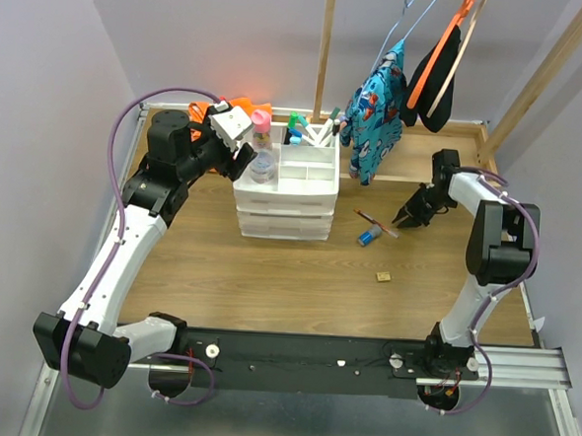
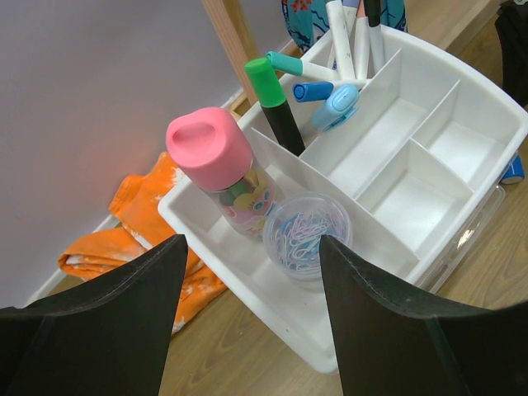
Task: Sort the stationery into containers
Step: Pick up the pen from the center of the board.
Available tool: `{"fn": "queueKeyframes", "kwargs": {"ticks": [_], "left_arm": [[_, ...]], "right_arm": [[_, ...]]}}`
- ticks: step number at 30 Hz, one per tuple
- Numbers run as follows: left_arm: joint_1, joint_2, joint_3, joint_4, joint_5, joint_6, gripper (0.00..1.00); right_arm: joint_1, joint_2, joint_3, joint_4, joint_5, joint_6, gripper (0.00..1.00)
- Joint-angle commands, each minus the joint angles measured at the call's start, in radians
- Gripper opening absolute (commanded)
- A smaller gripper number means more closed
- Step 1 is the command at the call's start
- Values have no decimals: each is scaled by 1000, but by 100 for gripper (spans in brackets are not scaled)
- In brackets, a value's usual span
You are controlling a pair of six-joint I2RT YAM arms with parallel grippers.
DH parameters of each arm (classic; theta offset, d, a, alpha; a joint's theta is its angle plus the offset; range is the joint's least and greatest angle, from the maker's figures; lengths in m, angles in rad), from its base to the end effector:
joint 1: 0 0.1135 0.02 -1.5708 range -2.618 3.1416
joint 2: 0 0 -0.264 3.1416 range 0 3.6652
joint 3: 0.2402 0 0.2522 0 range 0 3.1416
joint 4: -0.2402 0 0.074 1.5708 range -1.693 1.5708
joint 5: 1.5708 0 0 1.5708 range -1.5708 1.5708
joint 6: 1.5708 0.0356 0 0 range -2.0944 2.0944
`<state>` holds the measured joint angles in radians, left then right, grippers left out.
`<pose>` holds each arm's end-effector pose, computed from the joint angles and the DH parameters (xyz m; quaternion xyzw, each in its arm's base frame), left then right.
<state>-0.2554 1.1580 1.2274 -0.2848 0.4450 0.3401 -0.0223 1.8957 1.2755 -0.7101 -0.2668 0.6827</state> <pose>0.2457 -0.0800 0.4095 0.3552 0.6858 -0.1459 0.6183 0.3644 0.0013 0.1649 0.3247 0.9290 0.1635 0.0697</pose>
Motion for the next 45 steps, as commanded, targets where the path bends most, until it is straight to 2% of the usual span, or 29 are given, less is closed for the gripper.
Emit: {"fn": "queueKeyframes", "kwargs": {"ticks": [1, 5, 8, 11, 21, 35, 45], "left_arm": [[4, 2, 3, 16, -15, 4, 74], [5, 2, -3, 24, -14, 0, 74], [4, 2, -9, 30, -8, -4, 74], [4, 3, -8, 36, -2, -13, 74], [4, 8, 12, 12, -14, -3, 74], [4, 55, 37, 26, -15, -1, 74], [4, 69, 38, 32, -19, -1, 74]], "right_arm": [[-11, 11, 44, -8, 17, -22, 29], [-11, -30, 47, -17, -2, -2, 37], [-11, -56, 18, -15, -32, 21, 52], [-10, -83, -39, -22, -35, 44, 61], [-11, -80, -114, 0, -83, 101, 61], [-11, 6, -68, 31, -69, 104, 61], [-14, 77, 28, 50, -49, 80, 60]]}}
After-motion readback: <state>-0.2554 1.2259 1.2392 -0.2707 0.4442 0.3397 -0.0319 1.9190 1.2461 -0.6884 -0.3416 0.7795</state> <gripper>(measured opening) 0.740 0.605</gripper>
